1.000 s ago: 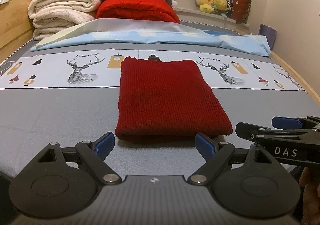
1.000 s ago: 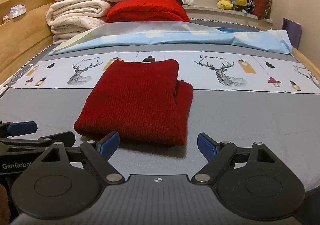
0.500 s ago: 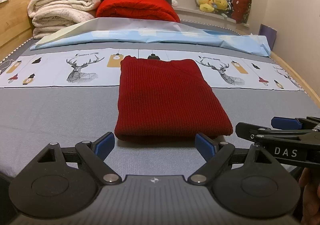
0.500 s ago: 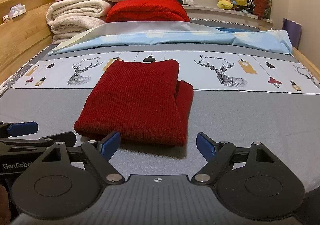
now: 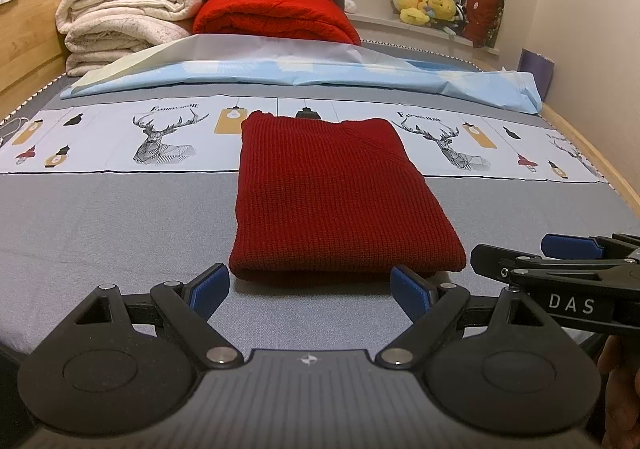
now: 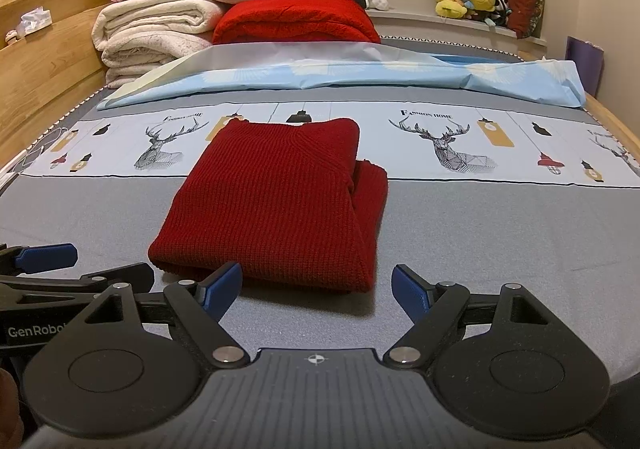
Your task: Fold small clothes
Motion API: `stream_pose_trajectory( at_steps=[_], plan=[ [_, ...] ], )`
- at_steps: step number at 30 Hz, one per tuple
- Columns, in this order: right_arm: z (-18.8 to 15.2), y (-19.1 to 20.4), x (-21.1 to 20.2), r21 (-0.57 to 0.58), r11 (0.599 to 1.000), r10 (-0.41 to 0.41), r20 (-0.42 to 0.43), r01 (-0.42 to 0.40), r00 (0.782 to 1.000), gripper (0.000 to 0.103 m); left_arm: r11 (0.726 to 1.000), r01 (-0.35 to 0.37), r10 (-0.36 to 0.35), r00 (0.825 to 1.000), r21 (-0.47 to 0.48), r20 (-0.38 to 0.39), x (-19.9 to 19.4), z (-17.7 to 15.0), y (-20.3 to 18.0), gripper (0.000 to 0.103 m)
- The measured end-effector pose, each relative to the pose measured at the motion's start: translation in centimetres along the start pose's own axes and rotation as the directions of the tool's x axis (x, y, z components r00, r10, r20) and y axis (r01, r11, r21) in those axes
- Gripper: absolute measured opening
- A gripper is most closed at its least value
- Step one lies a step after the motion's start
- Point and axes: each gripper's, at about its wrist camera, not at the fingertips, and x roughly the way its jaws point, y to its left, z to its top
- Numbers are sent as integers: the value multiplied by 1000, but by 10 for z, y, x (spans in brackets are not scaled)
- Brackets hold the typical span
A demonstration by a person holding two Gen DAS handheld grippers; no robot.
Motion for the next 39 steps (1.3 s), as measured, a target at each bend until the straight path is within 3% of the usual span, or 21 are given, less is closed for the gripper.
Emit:
stream_pose_trajectory(
  at_steps=[39],
  plan=[
    [0, 0, 0, 1, 1000, 1, 0, -1, 1000, 81, 1000, 3, -3, 1000, -8, -3, 1, -1, -1, 91]
  ],
)
